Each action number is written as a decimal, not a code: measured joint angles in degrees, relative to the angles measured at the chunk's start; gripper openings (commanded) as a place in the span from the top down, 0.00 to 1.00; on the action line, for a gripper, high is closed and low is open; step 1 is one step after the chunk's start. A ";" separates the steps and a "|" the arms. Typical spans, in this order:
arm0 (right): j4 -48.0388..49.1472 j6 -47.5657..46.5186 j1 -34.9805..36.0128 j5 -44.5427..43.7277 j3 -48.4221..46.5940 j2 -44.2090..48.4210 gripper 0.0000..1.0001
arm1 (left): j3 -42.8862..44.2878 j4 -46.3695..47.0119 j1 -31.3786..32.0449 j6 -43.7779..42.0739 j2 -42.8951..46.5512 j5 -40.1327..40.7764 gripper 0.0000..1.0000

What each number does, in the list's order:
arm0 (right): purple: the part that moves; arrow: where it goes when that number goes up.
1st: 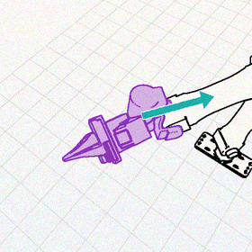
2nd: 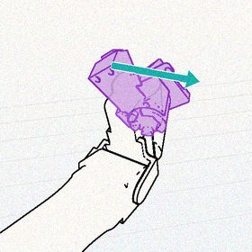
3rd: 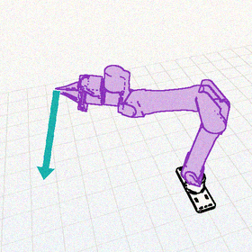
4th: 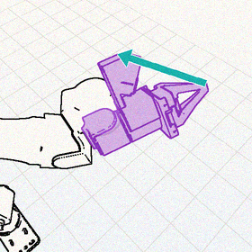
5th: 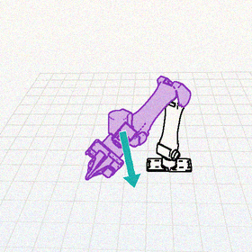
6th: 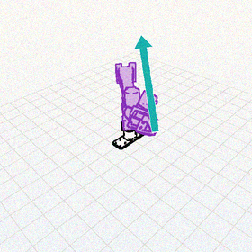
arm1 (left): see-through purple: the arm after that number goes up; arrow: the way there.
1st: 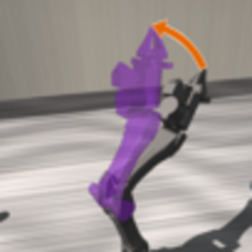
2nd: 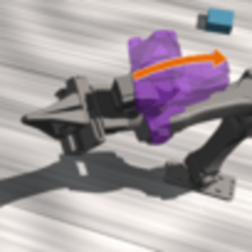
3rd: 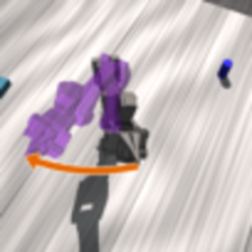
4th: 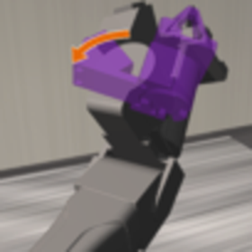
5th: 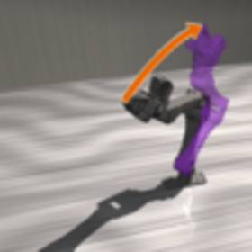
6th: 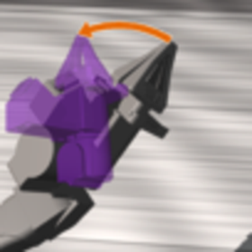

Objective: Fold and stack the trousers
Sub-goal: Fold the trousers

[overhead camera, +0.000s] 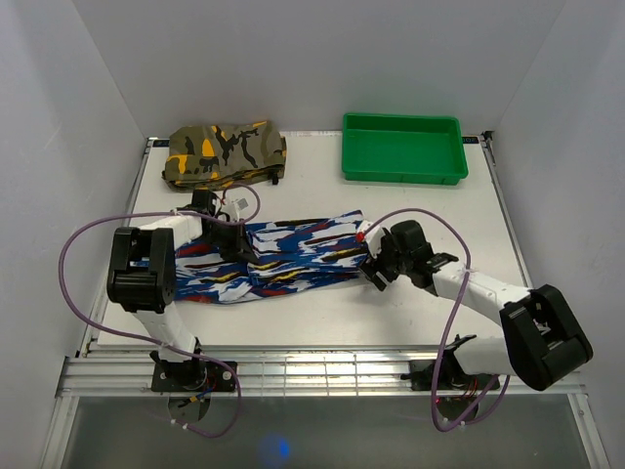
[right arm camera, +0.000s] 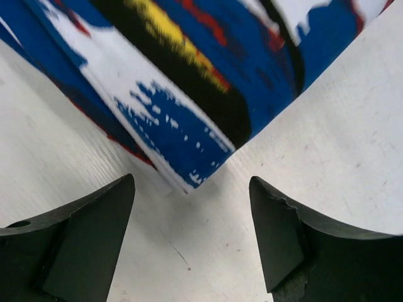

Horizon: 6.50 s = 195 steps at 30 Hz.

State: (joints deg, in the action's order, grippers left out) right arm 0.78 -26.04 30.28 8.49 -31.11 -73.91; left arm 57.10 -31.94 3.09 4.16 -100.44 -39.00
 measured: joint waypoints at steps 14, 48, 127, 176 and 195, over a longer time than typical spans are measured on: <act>-6.12 18.86 -0.48 20.79 -23.61 -11.06 0.36 | -0.17 0.39 0.09 -1.11 -2.08 1.29 0.38; 4.72 39.80 -15.96 39.34 -13.18 -19.34 0.16 | -6.40 -2.69 0.48 -3.32 -7.67 -24.50 0.34; -13.88 49.94 -35.50 39.54 -29.14 -6.29 0.92 | -8.85 10.29 -19.34 -0.11 3.69 -13.46 0.20; 6.47 67.95 6.38 26.80 -41.75 -29.83 0.92 | -15.93 15.10 -16.65 6.88 0.35 -19.78 1.00; 6.12 70.27 18.32 18.43 -55.06 -45.57 0.92 | -18.58 18.03 -15.98 9.03 2.64 -18.45 1.00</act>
State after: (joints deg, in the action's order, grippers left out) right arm 6.90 44.23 48.60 26.92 -86.17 -119.48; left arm 38.52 -13.91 -12.88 13.19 -97.80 -57.45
